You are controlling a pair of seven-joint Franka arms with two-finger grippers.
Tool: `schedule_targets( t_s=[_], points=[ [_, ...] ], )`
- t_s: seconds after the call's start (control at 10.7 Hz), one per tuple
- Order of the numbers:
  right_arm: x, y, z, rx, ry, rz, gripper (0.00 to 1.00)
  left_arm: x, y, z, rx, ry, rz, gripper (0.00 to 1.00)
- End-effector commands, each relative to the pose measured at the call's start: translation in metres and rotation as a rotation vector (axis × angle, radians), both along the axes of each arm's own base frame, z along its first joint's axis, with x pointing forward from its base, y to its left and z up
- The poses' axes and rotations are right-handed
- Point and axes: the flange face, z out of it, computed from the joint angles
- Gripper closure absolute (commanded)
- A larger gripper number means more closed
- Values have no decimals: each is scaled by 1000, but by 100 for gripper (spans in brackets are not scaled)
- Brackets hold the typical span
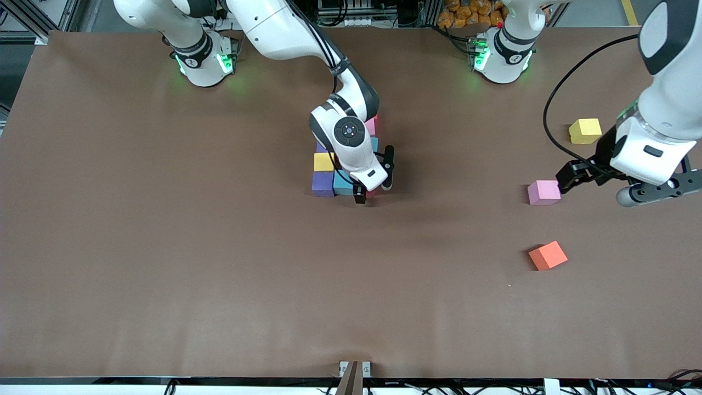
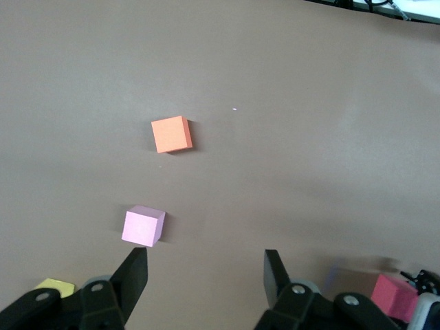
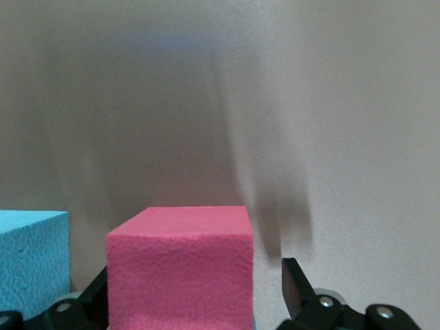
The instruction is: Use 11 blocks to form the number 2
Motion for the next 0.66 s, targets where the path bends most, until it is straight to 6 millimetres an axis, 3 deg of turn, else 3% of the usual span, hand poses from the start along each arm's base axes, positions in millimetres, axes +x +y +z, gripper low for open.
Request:
schedule_targets(
  t_s=[0.0,0.37,0.47,0.56],
  points=[
    [7,-8,31,-18,18,-21,0,-9,20,13,-18,9,-31,24],
    [21,-31,115,-8,77,-50,0,-17,35,18,-8,37,-16,24],
    [29,-43,141,7,86,-77,0,-18,37,19,-7,37,-14,24],
    [43,-69,176,15,105,-175,0,-18,40,20,-6,42,-10,24]
  ],
)
